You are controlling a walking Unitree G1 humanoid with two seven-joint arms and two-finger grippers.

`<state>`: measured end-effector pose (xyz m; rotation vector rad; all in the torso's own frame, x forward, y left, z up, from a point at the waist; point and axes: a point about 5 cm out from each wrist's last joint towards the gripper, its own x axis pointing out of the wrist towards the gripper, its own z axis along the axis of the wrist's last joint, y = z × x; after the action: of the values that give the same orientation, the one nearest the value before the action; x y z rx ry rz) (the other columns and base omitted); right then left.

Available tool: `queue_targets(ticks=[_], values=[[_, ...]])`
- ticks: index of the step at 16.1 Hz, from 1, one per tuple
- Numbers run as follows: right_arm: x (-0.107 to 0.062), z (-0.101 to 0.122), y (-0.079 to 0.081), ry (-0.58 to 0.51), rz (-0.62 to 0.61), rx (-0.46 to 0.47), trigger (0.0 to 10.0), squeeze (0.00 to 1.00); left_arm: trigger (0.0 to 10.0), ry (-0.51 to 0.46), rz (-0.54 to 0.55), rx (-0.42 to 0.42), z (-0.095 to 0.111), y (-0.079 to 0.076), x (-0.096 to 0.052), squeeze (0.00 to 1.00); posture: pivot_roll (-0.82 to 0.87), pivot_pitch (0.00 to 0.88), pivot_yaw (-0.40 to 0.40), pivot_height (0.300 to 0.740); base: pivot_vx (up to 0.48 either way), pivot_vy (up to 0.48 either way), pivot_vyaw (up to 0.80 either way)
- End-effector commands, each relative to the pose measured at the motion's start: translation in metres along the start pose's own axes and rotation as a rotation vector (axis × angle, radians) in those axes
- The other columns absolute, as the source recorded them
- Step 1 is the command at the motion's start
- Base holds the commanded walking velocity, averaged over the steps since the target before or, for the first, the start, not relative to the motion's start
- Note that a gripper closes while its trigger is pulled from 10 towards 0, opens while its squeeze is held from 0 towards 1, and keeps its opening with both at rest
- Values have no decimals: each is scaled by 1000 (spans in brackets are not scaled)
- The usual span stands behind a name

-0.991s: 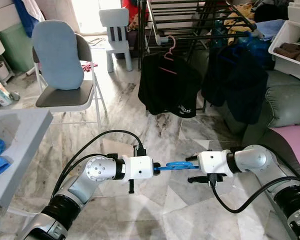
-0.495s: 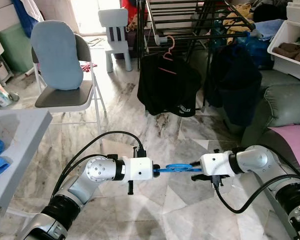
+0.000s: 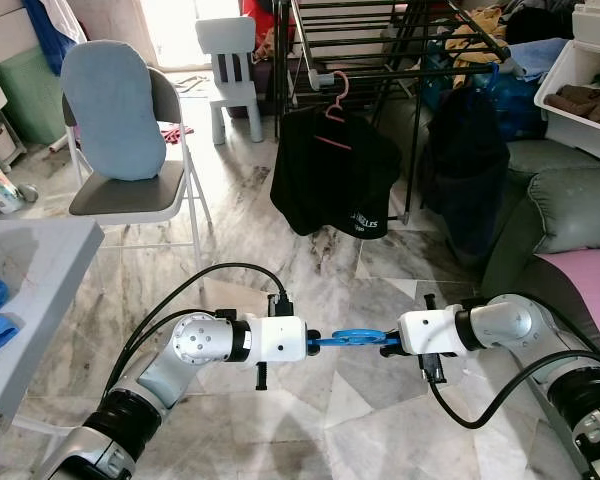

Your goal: Hang hanger

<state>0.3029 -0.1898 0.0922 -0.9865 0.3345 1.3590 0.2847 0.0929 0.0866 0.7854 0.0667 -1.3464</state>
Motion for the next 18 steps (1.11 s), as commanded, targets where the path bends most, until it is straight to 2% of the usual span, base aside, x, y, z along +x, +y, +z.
queue_targets(ticks=[1, 3, 4, 5, 9, 10, 11, 13, 14, 15, 16, 18], values=[[-1, 3, -4, -6, -5, -23, 0, 0, 10000, 6, -10, 17, 1, 3, 0, 0, -83, 0, 2, 740, 0, 0, 0], [0, 2, -3, -7, -5, -22, 0, 0, 10000, 9, -10, 16, 0, 3, 0, 0, -84, 0, 1, 740, 0, 0, 0], [0, 2, -3, -7, -6, -22, 0, 0, 10000, 9, 3, 14, 0, 4, 0, 255, -85, 0, 1, 740, 0, 0, 0], [-1, 0, -3, 18, -19, -38, 0, 0, 10000, -9, 13, -42, 0, 5, 0, 1000, -84, 0, -1, 740, 0, 0, 0], [-1, -10, -7, 102, -110, 1, 0, 0, 10000, -20, 83, -9, 4, 10, -3, 1000, -79, 0, -8, 740, 0, 0, 0], [1, -11, -8, 99, -149, 50, 0, 0, 10000, -35, 140, -1, 5, 15, -7, 1000, -78, 0, -7, 740, 0, 0, 0], [5, -12, -5, 84, -192, 116, 0, 0, 10000, -63, 261, -45, 4, 21, -17, 1000, -81, 0, -5, 740, 0, 0, 0], [10, -14, 0, 63, -260, 208, 0, 0, 10000, -70, 368, -89, -3, 18, -28, 1000, -78, 0, -5, 740, 0, 0, 0], [17, -14, 3, 17, -377, 392, 0, 0, 10000, -81, 520, -167, -9, 13, -39, 1000, -75, 0, -1, 740, 0, 0, 0], [17, -14, 3, 11, -390, 416, 0, 0, 10000, -81, 541, -178, -10, 13, -40, 1000, -75, 0, -1, 740, 0, 0, 0], [21, -14, 5, -10, -502, 564, 0, 0, 10000, -87, 707, -283, -15, 12, -49, 1000, -72, 0, 5, 740, 0, 0, 0], [22, -12, 6, -74, -682, 798, 0, 0, 10000, -81, 965, -465, -24, 13, -62, 1000, -68, 0, 9, 740, 0, 0, 0]])
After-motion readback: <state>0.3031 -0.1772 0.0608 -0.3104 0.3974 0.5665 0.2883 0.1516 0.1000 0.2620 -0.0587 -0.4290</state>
